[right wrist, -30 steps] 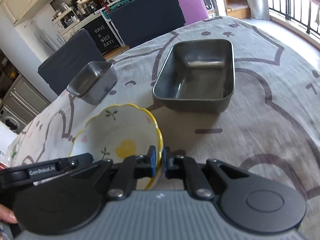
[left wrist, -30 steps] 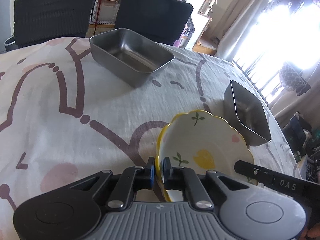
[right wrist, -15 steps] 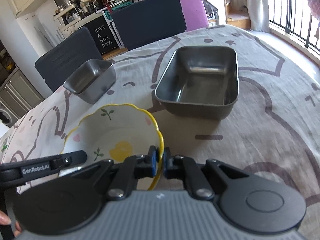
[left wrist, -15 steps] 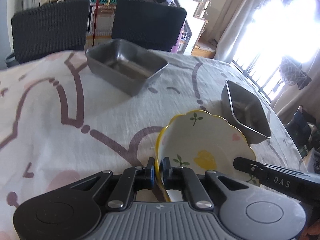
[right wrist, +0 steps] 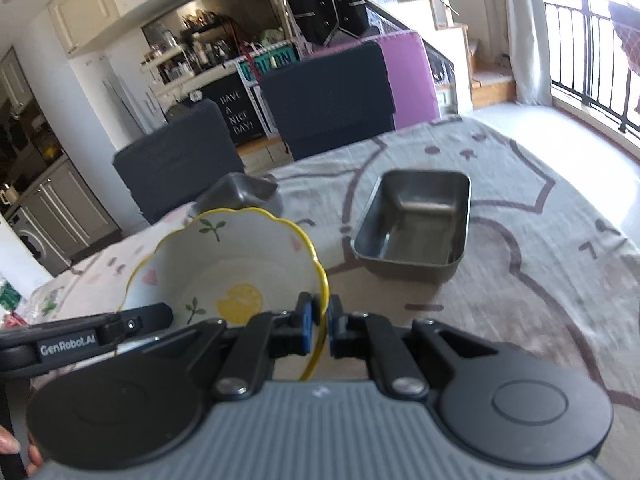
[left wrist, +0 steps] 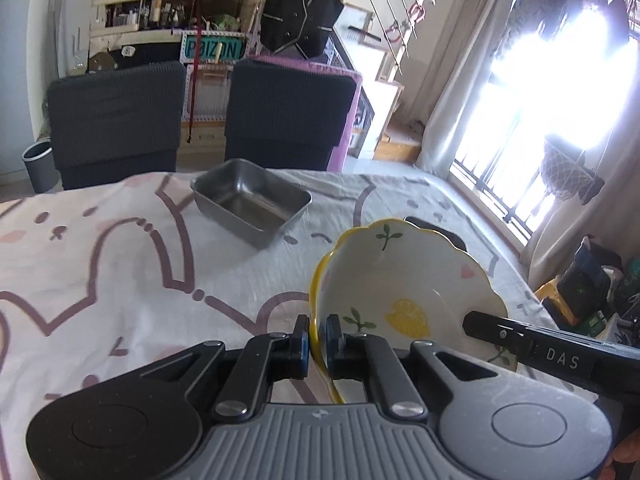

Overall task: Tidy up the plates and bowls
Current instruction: 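Lift the lemon bowl with both tools and carry it over the cream bowl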

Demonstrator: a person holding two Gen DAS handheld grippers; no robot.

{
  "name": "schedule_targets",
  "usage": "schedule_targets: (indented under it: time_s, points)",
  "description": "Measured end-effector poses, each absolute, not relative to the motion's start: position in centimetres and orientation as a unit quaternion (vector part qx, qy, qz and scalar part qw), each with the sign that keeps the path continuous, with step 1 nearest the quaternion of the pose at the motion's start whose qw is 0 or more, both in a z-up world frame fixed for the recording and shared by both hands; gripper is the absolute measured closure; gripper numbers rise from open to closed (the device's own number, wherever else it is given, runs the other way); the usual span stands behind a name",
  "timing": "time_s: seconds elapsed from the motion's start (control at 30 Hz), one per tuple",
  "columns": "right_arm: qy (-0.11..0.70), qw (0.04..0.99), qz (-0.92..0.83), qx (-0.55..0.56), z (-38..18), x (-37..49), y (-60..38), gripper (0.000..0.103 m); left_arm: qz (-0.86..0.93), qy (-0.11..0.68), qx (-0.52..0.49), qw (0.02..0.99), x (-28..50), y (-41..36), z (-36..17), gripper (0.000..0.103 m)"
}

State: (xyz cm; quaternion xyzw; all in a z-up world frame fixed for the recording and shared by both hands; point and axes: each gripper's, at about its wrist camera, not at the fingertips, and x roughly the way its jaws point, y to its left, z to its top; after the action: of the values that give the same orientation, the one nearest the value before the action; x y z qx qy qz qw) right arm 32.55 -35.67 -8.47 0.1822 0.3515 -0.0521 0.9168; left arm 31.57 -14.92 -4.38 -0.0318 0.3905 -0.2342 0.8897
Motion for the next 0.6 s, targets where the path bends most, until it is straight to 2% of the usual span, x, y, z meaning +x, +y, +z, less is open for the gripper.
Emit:
schedule_targets:
  time_s: [0.6]
  points:
    - [0.332,0.927,0.016,0.174,-4.6,28.3,-29.7,0.095,-0.184,0.359,-0.056,0.913,23.2,-6.3,-0.1,0.094]
